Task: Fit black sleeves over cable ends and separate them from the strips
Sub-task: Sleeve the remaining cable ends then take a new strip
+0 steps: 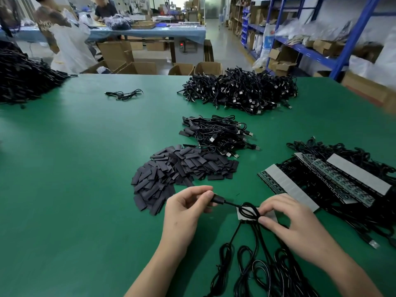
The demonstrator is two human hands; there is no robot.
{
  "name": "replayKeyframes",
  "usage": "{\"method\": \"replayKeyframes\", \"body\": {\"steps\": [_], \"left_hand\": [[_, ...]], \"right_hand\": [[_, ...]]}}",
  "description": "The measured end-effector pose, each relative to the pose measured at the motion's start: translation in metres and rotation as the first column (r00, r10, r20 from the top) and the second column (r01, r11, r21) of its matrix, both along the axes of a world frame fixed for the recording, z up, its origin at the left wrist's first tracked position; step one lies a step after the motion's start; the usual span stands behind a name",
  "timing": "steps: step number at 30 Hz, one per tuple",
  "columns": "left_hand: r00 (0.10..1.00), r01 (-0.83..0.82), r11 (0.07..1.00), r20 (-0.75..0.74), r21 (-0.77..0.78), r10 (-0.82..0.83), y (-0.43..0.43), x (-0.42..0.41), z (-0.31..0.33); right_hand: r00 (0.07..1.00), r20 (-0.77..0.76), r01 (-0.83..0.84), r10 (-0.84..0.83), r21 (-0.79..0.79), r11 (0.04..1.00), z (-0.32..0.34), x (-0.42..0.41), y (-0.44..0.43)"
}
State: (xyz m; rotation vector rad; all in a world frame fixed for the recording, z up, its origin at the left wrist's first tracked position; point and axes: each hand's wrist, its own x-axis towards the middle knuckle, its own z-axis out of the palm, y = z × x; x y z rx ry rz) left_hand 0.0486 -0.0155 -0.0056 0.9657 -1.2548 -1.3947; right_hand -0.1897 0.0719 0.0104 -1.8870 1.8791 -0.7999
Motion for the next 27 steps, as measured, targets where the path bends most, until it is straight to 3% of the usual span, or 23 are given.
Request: {"method": "replayKeyframes", "body": {"steps": [4, 7, 12, 14, 17, 19, 21, 24, 27], "left_hand": [[0.998, -0.059, 0.998, -0.035, 0.009, 0.059, -0.001, -0.001, 0.0], [0.993, -0.117, 0.993, 0.031, -0.012, 0.118, -0.004, 0.003, 0.001], [0.971, -0.025, 0.988, 0.231, -0.155, 0.061, 0.002, 0.0, -0.002], [0.96, 0.032, 0.985, 0.278, -0.168, 0.016, 0.004, -0.002, -0.004], [0.937, 0.119, 0.975, 0.346, -0.187, -0.048, 0.004, -0.002, -0.007], [0.912, 0.135, 0.961, 0.409, -0.242, -0.025, 0.003, -0.004, -0.007], [0.898, 0.111, 0.954, 0.439, -0.279, 0.024, 0.002, -0.006, -0.007], [0.903, 0.104, 0.952, 0.428, -0.288, 0.031, 0.002, -0.005, -0.011], [0.887, 0.138, 0.94, 0.462, -0.313, 0.023, 0.003, -0.004, -0.012]], "right_hand": [[0.994, 0.08, 0.072, -0.072, 0.003, 0.997, 0.007, 0.0, -0.004], [0.99, 0.112, 0.087, -0.085, -0.013, 0.996, 0.031, 0.0, -0.031], [0.99, -0.07, 0.104, -0.12, -0.204, 0.973, 0.098, -0.003, -0.137], [0.98, -0.124, 0.125, -0.154, -0.212, 0.969, 0.128, -0.002, -0.176], [0.964, -0.218, 0.119, -0.151, -0.151, 0.981, 0.145, 0.0, -0.191], [0.95, -0.307, 0.029, -0.053, -0.081, 0.996, 0.132, 0.003, -0.17], [0.929, -0.361, -0.053, 0.087, 0.105, 0.993, 0.104, 0.008, -0.14], [0.863, -0.421, -0.089, 0.279, 0.418, 0.904, 0.058, 0.012, -0.093], [0.851, -0.463, -0.033, 0.248, 0.423, 0.905, 0.031, 0.012, -0.062]]}}
